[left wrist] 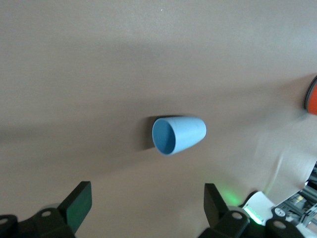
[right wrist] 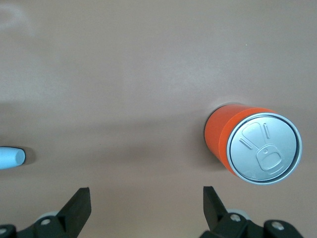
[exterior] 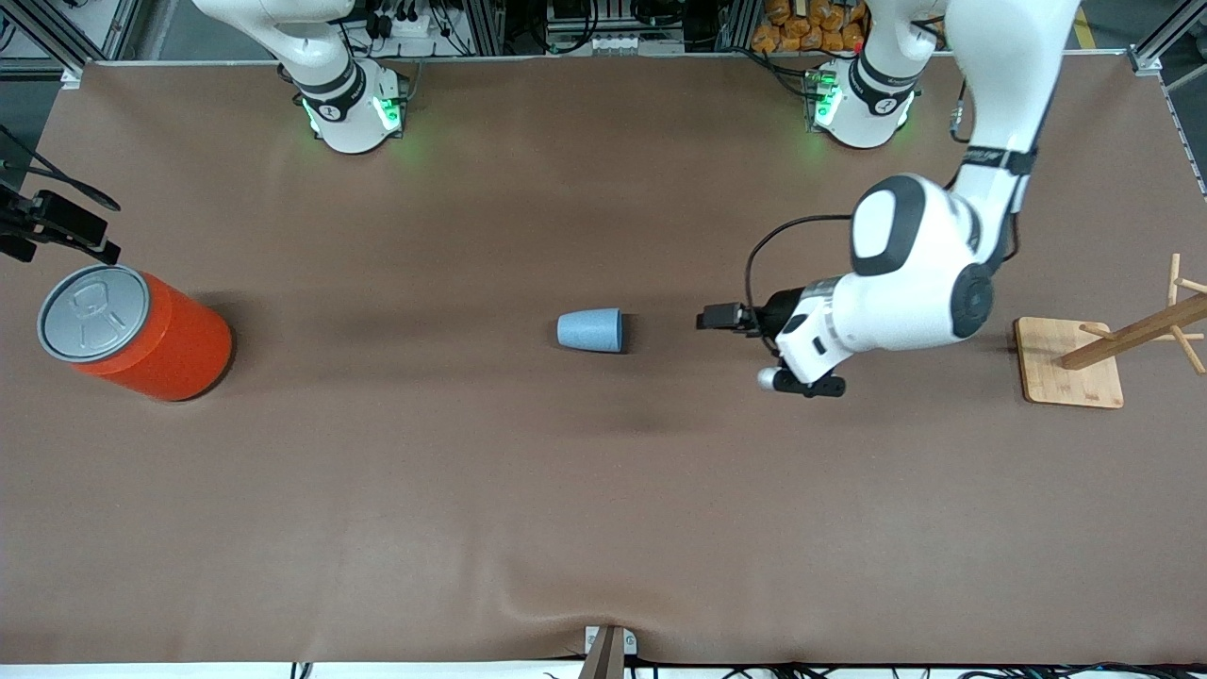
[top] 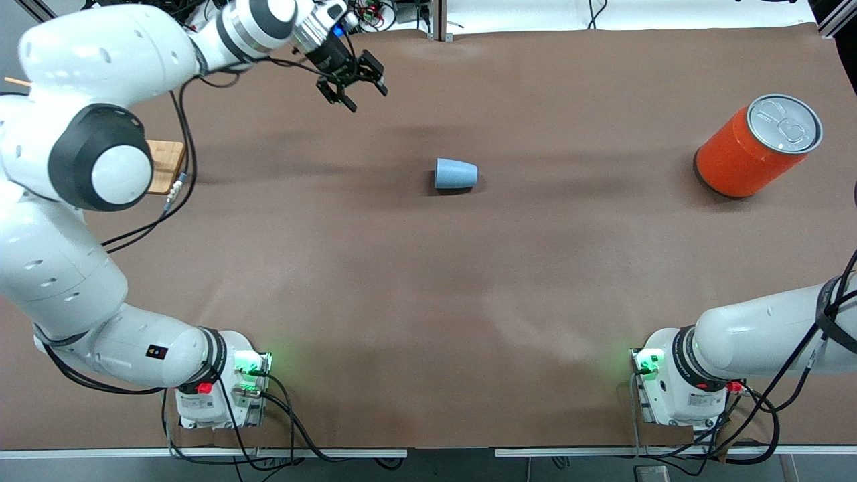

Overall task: Flip cup
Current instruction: 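Lower the left gripper beside the blue cup's base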

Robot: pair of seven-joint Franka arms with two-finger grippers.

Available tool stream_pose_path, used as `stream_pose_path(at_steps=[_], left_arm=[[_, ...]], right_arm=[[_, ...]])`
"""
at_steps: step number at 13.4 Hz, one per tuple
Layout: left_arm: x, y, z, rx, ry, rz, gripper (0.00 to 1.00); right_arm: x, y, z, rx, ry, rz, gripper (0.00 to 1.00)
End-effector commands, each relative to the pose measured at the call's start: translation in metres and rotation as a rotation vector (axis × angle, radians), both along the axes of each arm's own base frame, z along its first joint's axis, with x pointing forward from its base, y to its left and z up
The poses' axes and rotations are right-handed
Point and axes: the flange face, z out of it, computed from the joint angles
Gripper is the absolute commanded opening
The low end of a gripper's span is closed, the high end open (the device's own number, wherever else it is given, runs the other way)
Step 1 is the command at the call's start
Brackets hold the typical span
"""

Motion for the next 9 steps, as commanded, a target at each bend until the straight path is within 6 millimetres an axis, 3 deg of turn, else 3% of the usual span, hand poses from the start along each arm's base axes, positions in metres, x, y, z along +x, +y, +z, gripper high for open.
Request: stream_pose_path(at_steps=[1,6,9], left_arm=[[0.003,-0.014,-0.045,-0.070,0.034,0.058,1.00],[-0.003,-0.028,-0.148,-0.365,0.084,0.091,1.00],[-0.019,-0.045,-0.167,-0.430,0.103,0.100,0.92]], right_arm=[[0.001,0.003,0.003,-0.010,0.002,-0.003,1.00],[0.001,0.003,0.003,-0.010,0.002,-0.001,1.00],[0.001,0.003,0.003,-0.010,0.002,-0.001,1.00]])
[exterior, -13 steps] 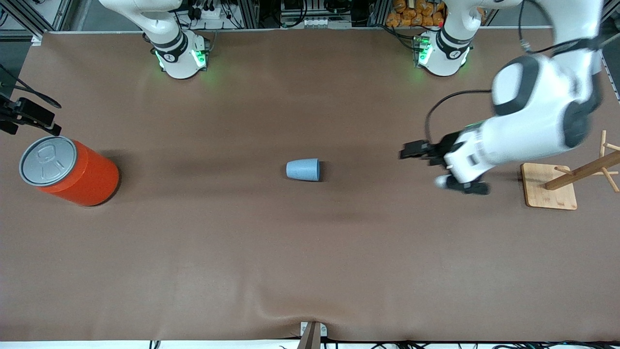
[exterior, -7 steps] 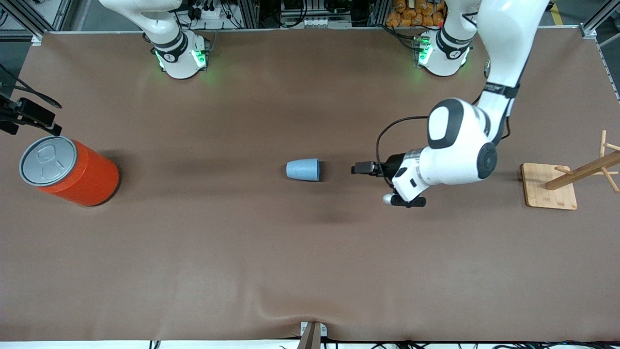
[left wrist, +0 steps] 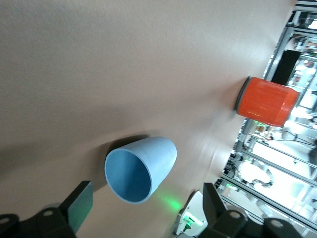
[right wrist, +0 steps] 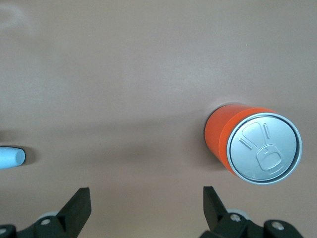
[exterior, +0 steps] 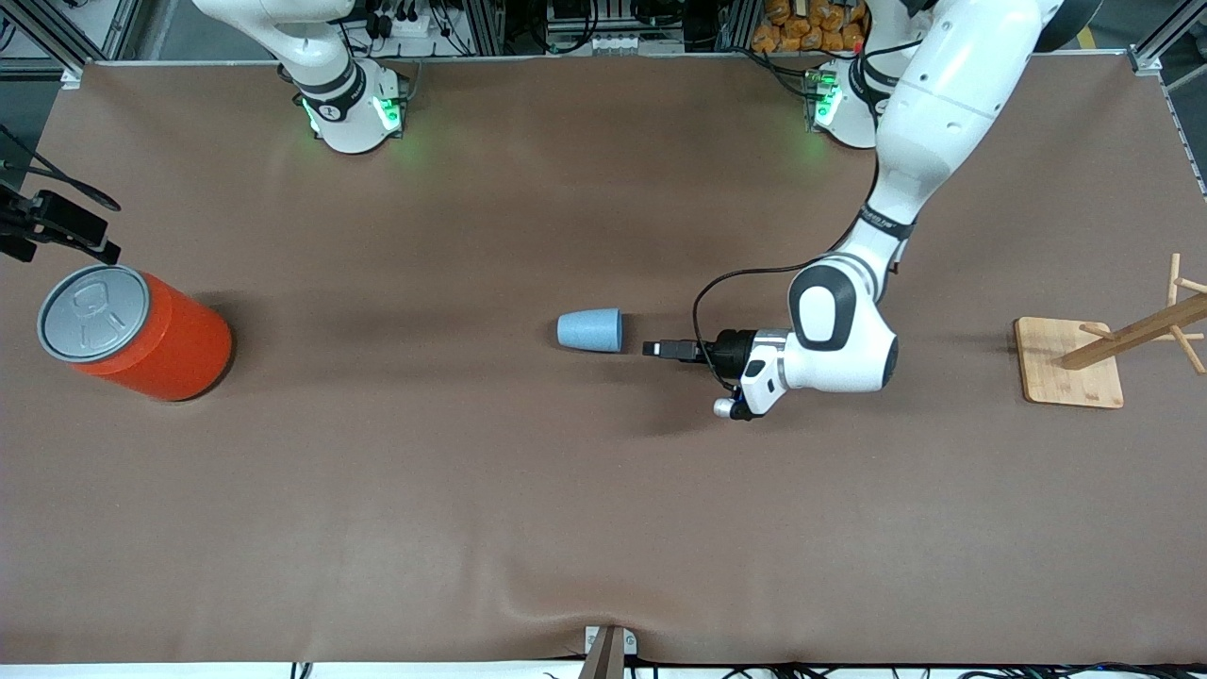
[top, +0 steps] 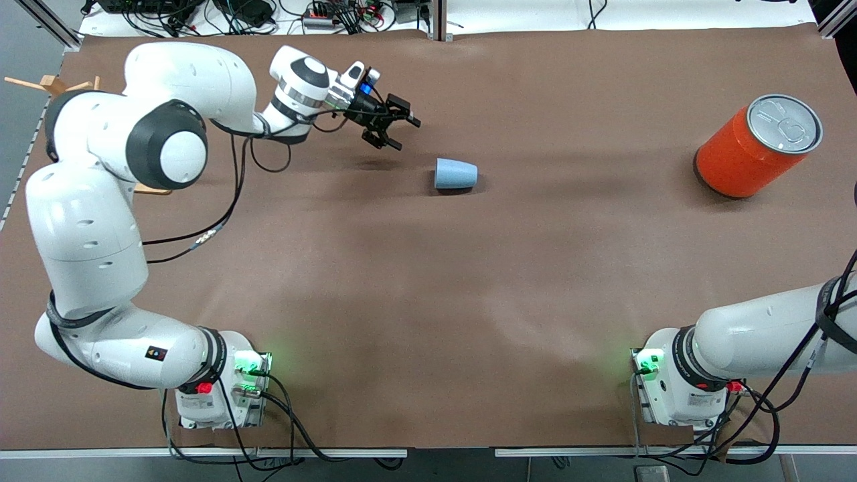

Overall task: Flip cup
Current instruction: 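Lower the left gripper beside the blue cup's base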

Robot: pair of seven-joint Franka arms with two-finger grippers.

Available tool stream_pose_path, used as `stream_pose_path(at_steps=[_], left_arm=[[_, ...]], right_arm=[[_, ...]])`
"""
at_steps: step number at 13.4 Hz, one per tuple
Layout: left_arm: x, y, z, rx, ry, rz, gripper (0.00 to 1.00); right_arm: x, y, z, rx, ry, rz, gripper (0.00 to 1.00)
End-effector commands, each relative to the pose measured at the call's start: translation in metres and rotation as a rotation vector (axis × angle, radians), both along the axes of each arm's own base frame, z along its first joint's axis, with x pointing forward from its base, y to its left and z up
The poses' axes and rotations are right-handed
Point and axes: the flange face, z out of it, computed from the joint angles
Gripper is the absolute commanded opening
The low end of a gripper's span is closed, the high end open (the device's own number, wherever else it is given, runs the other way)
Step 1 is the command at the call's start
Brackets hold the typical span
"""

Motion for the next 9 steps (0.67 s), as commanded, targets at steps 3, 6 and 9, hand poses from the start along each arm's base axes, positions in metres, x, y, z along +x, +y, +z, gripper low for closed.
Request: stream_pose_path(at_steps=[3,6,9], left_arm=[[-0.025,-0.038,-0.019,-0.085,0.042,0.036,0.86],[-0.033,-0.046,-0.026,-0.092,0.059,0.036,0.79],[-0.039,-0.057,-0.038,-0.109,0.090,0.055,0.72]], right_arm=[[0.001,0.006,0.003,-0.010,0.003,0.004,1.00],[0.001,0.006,0.003,-0.010,0.003,0.004,1.00],[0.001,0.008,0.003,-0.010,0.003,0.008,1.00]])
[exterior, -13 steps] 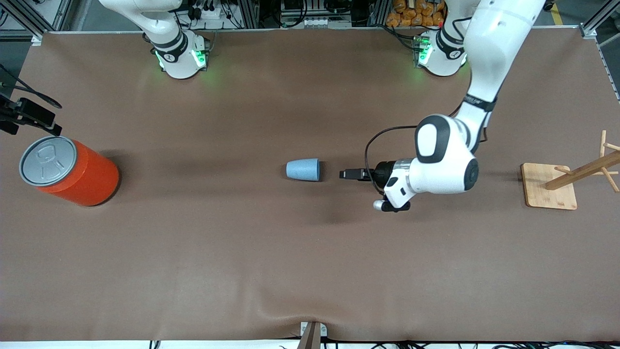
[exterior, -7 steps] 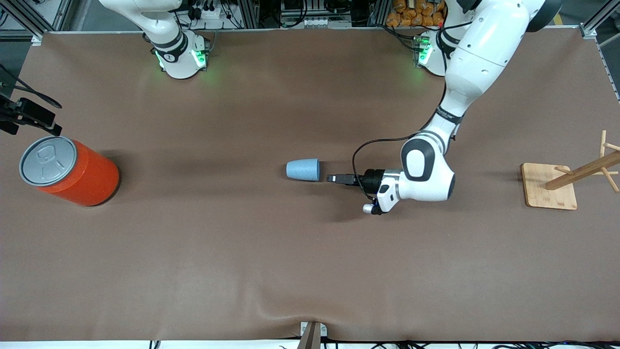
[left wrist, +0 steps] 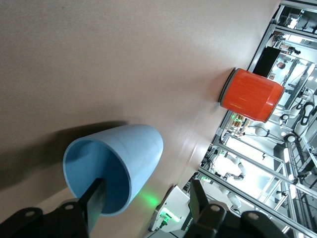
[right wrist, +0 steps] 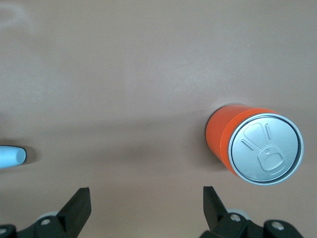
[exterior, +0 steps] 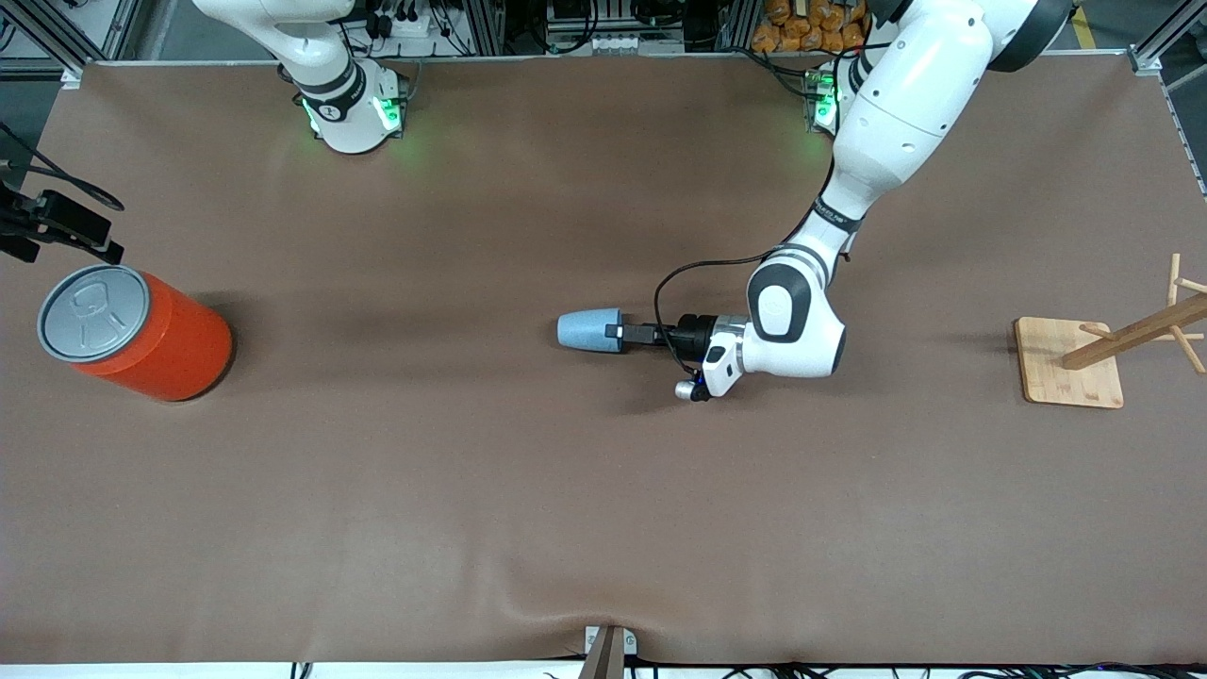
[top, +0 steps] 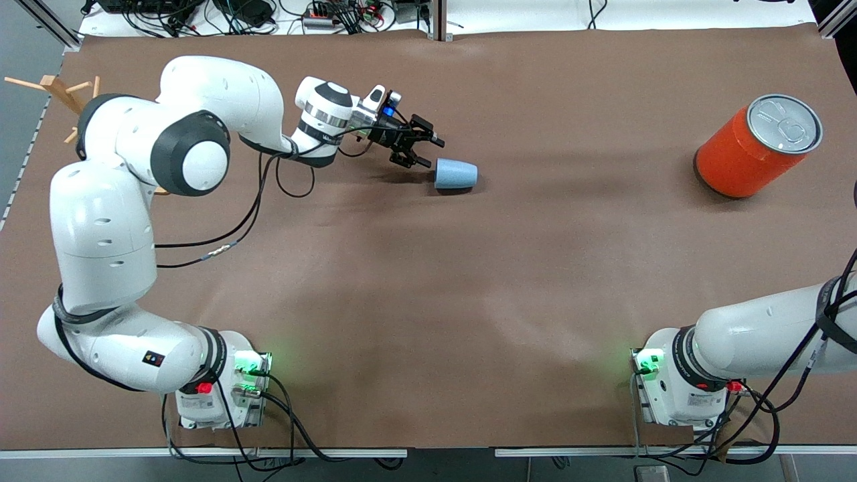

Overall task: Flip cup
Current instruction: 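Close the left gripper on the blue cup's base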

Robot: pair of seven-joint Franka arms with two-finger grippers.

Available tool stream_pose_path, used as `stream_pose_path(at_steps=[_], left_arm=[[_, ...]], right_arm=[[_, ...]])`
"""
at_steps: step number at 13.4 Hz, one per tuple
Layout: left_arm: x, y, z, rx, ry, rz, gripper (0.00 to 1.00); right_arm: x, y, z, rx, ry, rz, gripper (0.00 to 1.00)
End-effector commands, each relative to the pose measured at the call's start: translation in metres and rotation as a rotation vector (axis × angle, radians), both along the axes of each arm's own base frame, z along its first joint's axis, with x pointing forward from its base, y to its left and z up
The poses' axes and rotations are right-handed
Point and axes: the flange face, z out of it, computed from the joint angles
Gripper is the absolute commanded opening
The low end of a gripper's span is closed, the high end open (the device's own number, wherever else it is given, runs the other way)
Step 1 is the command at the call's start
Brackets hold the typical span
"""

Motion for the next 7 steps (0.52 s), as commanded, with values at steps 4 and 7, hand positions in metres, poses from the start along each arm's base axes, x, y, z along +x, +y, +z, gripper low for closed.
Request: stream_pose_path(at_steps=[4,7], left_arm=[[-0.016,-0.028,-0.028,-0.044,0.047,0.058,0.61],[-0.012,-0.039,-0.026,-0.037,0.021,0.063,0.04]], right_arm=[[0.001,0.004,0.003,-0.010,0.003,0.000,1.00],[0.001,0.004,0.002,-0.010,0.005,0.000,1.00]])
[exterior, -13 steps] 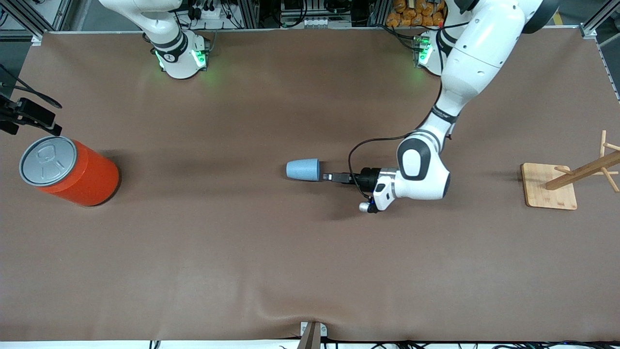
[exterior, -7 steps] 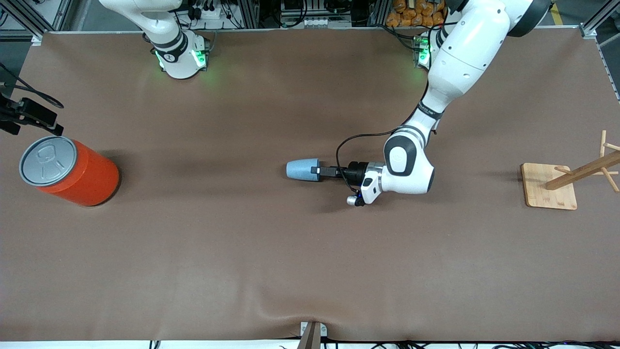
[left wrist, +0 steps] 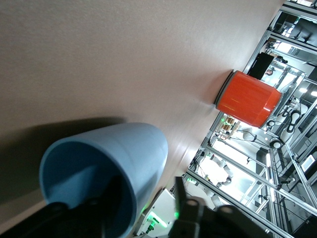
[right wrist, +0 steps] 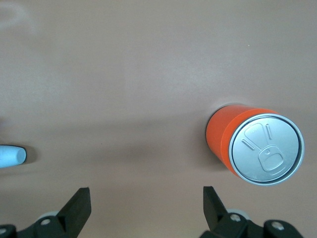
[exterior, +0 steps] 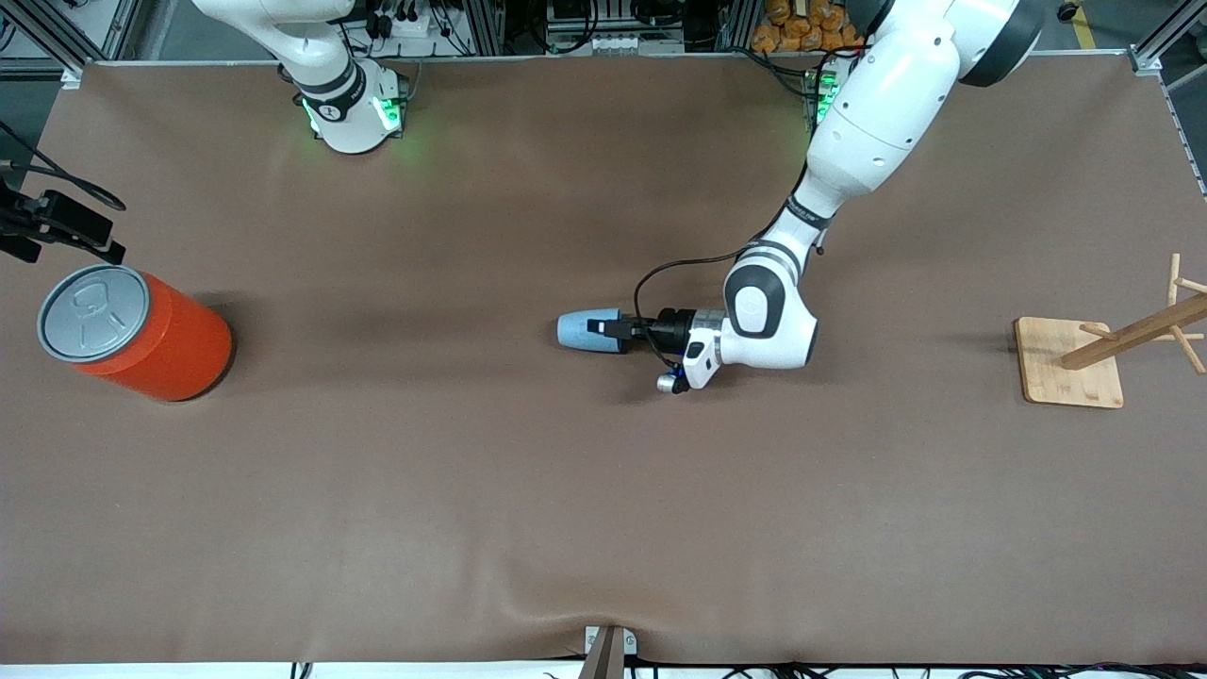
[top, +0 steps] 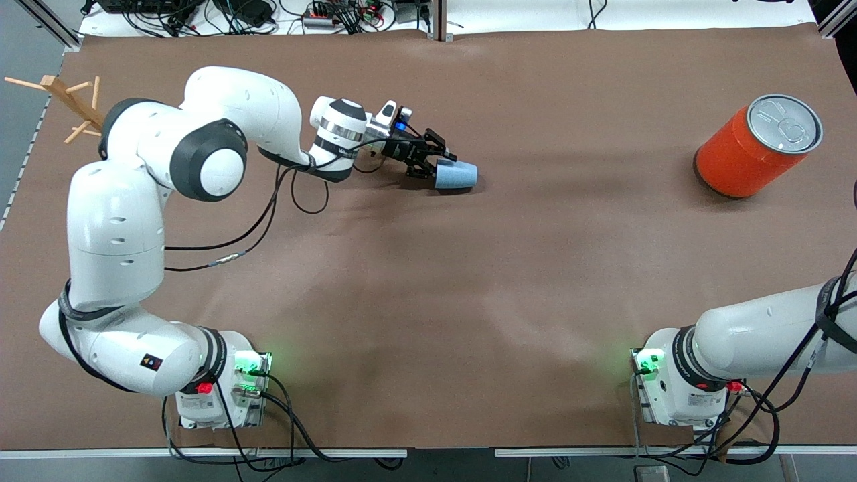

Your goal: Flip cup

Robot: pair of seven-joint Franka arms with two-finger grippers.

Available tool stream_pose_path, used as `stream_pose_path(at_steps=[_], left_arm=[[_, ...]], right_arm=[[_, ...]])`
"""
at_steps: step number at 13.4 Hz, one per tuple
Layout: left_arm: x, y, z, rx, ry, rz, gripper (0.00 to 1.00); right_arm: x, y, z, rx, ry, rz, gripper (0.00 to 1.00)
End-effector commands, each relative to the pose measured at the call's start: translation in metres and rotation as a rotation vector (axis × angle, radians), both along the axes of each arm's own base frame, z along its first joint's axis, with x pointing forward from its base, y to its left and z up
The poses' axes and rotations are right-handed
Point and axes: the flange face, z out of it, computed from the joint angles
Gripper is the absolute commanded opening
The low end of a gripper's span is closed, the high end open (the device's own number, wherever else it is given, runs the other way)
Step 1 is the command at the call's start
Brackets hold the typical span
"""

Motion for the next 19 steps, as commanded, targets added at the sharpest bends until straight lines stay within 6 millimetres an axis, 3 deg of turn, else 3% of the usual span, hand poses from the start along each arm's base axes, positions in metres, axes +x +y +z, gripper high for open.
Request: stream_pose_path(at_steps=[1,2,5,6,9,11,12,14,16,19], left_arm=[[0.012,-0.004,0.002,0.002,-0.043,0.034,0.00],[0.015,-0.001,0.002,0.015,-0.047,0.043,0.00],[0.036,0.013,0.030,0.052,-0.089,0.072,0.00],[0.050,0.030,0.045,0.090,-0.114,0.066,0.00],[0.084,0.078,0.118,0.218,-0.170,0.081,0.00],[0.104,0.133,0.164,0.383,-0.237,0.090,0.00],[0.110,0.163,0.175,0.482,-0.226,0.108,0.00],[0.116,0.207,0.183,0.728,-0.265,0.054,0.00],[0.117,0.247,0.179,0.928,-0.262,0.039,0.00],[0.118,0.287,0.160,1.014,-0.243,0.035,0.00]], right_arm=[[0.001,0.003,0.002,-0.010,0.004,0.000,1.00],[0.001,0.004,0.002,-0.010,0.004,0.000,1.00],[0.005,0.009,-0.004,-0.010,0.016,0.008,1.00],[0.005,0.009,-0.004,-0.010,0.013,0.008,1.00],[0.005,0.009,-0.004,-0.009,0.015,-0.001,1.00],[0.004,0.007,-0.004,-0.005,0.016,-0.009,1.00],[0.004,0.007,-0.004,-0.005,0.016,-0.007,1.00],[0.003,0.006,-0.003,-0.007,0.018,-0.006,1.00],[-0.007,0.002,-0.002,-0.008,0.074,-0.011,1.00],[-0.019,-0.010,0.003,-0.029,0.109,-0.033,1.00]])
